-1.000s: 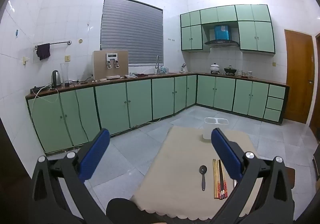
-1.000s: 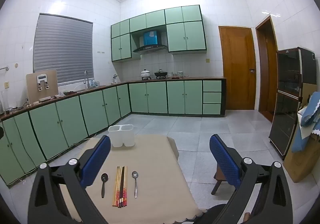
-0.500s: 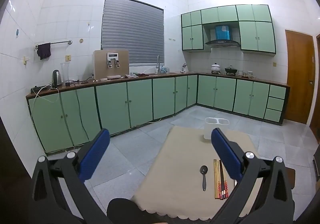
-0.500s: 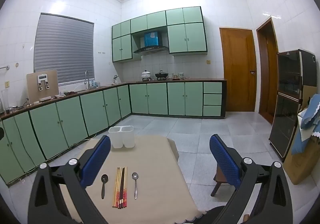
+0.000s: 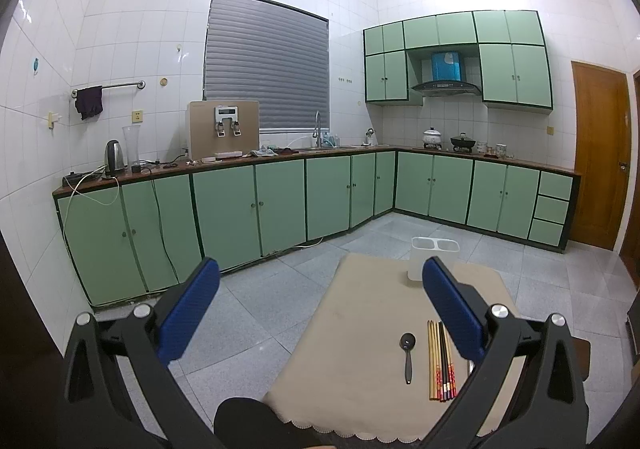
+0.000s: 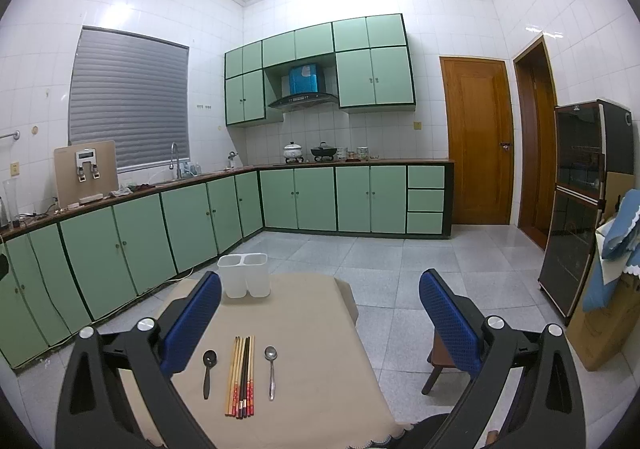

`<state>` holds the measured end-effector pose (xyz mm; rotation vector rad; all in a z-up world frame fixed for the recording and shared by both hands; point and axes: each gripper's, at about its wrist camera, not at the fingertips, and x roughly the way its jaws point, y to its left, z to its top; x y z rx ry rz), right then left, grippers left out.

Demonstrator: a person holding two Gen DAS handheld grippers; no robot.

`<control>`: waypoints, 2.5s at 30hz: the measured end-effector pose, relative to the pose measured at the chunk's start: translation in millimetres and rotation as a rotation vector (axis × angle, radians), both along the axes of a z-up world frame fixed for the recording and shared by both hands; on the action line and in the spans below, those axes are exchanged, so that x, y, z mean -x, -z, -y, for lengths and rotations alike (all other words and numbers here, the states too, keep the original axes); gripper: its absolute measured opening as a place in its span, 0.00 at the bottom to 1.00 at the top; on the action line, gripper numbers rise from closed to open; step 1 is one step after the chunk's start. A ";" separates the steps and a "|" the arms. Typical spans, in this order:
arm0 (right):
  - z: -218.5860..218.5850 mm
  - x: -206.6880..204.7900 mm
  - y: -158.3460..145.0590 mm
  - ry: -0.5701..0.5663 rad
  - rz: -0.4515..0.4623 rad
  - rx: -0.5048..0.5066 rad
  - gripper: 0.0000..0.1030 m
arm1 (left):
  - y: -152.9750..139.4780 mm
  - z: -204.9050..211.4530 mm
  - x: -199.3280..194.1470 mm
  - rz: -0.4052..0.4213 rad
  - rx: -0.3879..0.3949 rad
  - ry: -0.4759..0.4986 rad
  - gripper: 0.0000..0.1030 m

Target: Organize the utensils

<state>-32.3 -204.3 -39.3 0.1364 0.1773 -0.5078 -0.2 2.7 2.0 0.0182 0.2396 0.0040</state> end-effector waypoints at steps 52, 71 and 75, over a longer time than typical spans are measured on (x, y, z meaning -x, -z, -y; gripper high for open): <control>-1.6 4.4 -4.6 -0.008 0.000 -0.005 0.94 | -1.0 -1.2 -0.6 -0.003 -0.005 0.001 0.95; 22.0 -69.7 62.4 -0.095 -0.226 -0.101 0.94 | 98.1 14.7 -84.4 -0.350 0.000 0.172 0.95; 31.9 -105.0 103.4 -0.143 -0.337 -0.166 0.88 | 141.8 17.3 -118.0 -0.480 0.017 0.230 0.95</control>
